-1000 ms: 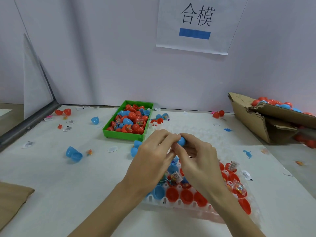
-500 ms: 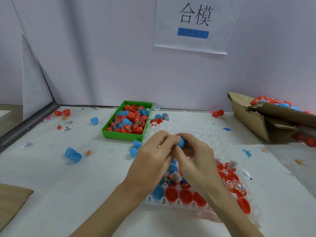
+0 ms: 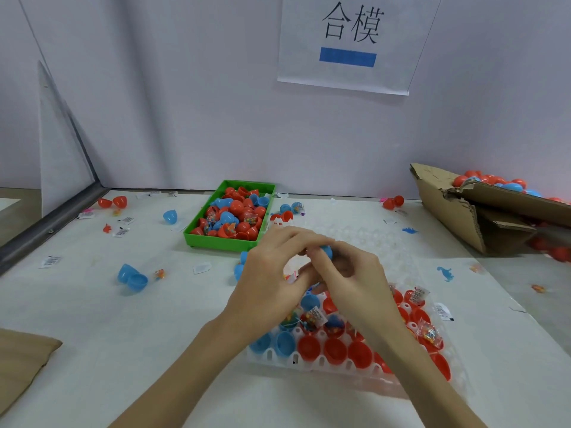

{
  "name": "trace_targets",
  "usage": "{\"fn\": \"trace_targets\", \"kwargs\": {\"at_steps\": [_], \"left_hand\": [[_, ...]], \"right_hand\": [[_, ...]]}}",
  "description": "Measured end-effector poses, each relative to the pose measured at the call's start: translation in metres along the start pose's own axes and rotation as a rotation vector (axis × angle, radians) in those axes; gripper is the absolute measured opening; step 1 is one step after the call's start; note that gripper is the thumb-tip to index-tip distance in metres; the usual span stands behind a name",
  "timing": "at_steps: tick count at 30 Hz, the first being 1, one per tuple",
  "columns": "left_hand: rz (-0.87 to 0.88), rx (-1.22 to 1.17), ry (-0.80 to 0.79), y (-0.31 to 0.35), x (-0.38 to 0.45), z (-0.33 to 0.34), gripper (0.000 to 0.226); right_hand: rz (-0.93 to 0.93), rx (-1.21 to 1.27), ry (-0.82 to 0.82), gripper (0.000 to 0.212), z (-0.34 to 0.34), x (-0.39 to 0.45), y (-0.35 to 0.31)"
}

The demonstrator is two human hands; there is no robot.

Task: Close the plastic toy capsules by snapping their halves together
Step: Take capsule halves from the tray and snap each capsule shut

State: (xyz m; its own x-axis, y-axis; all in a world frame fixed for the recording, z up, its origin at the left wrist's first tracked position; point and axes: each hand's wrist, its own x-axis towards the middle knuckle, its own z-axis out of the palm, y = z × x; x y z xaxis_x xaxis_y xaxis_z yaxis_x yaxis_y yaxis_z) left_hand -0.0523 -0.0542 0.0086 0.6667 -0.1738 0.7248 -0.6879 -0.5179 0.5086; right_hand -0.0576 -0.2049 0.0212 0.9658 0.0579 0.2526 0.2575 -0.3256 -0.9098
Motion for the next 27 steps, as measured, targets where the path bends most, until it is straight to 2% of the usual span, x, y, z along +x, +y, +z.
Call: {"fn": "trace_targets", "kwargs": {"at_steps": [3, 6, 9, 15, 22, 27], "left_hand": [[-0.141, -0.122, -0.026, 0.002, 0.001, -0.003, 0.059], [-0.192, -0.122, -0.008, 0.003, 0.004, -0.008, 0.039], [-0.180, -0.125, -0.039, 0.005, 0.005, -0.010, 0.033], [-0.161, -0.180, -0.168, 0.001, 0.007, -0.017, 0.037], [-0.089, -0.122, -0.100, 0.001, 0.006, -0.014, 0.032], [-0.132, -0.155, -0.066, 0.006, 0.006, -0.010, 0.032]], "right_hand": [[0.253, 0.427, -0.214, 0.052, -0.009, 0.004, -0.007], [0.478, 0.733, -0.330, 0.057, -0.016, 0.006, -0.014], [0.569, 0.811, -0.435, 0.065, -0.018, 0.006, -0.015], [0.571, 0.953, -0.568, 0.052, -0.023, 0.004, -0.013], [0.548, 0.900, -0.485, 0.052, -0.016, 0.001, -0.016], [0.496, 0.877, -0.398, 0.054, -0.010, 0.003, -0.012]]}}
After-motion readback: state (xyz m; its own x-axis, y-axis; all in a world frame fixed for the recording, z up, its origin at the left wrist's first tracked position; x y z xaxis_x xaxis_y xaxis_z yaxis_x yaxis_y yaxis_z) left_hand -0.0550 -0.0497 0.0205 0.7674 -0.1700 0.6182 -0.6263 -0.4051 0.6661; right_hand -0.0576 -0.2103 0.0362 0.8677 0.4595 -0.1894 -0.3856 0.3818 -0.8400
